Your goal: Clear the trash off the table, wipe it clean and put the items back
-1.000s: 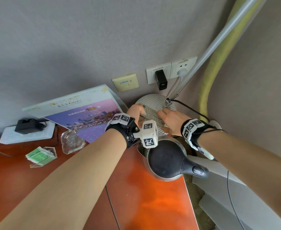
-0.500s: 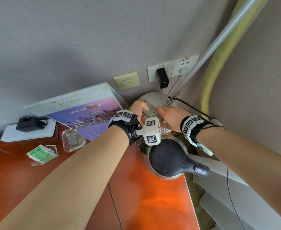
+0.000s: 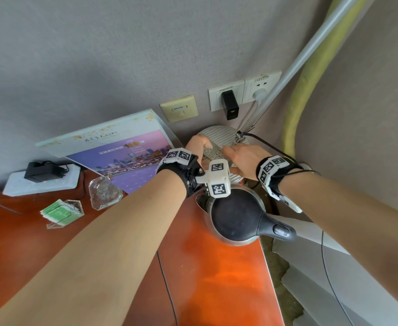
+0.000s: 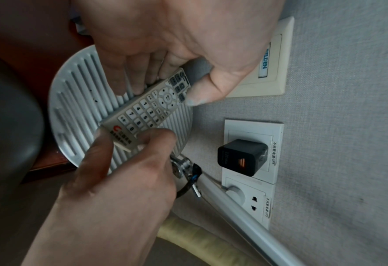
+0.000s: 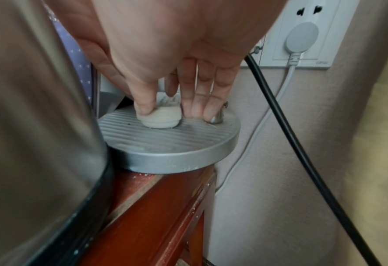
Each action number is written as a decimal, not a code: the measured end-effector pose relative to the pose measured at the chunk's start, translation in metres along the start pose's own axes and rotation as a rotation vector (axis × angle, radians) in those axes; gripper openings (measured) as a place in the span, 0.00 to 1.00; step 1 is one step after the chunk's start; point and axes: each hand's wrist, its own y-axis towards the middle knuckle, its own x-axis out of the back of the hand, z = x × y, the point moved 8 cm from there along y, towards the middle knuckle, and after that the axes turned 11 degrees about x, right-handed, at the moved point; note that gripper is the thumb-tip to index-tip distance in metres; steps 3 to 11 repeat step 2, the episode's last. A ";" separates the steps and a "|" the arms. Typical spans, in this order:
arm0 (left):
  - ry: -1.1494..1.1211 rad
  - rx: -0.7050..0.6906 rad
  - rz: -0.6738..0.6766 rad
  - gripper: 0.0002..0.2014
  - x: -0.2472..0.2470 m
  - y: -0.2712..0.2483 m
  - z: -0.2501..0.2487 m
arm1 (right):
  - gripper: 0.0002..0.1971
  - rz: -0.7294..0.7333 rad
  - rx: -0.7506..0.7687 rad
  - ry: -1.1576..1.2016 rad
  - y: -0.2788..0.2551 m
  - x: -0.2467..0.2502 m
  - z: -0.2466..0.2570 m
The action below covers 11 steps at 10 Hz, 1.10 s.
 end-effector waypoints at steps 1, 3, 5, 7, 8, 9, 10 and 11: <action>-0.028 0.002 -0.032 0.11 0.005 0.001 0.007 | 0.18 0.017 -0.008 -0.031 -0.007 0.006 0.000; 0.028 -0.040 -0.035 0.03 0.005 -0.008 0.000 | 0.13 0.019 -0.022 -0.038 -0.017 0.020 0.000; 0.028 -0.040 -0.035 0.03 0.005 -0.008 0.000 | 0.13 0.019 -0.022 -0.038 -0.017 0.020 0.000; 0.028 -0.040 -0.035 0.03 0.005 -0.008 0.000 | 0.13 0.019 -0.022 -0.038 -0.017 0.020 0.000; 0.028 -0.040 -0.035 0.03 0.005 -0.008 0.000 | 0.13 0.019 -0.022 -0.038 -0.017 0.020 0.000; 0.028 -0.040 -0.035 0.03 0.005 -0.008 0.000 | 0.13 0.019 -0.022 -0.038 -0.017 0.020 0.000; 0.028 -0.040 -0.035 0.03 0.005 -0.008 0.000 | 0.13 0.019 -0.022 -0.038 -0.017 0.020 0.000; 0.028 -0.040 -0.035 0.03 0.005 -0.008 0.000 | 0.13 0.019 -0.022 -0.038 -0.017 0.020 0.000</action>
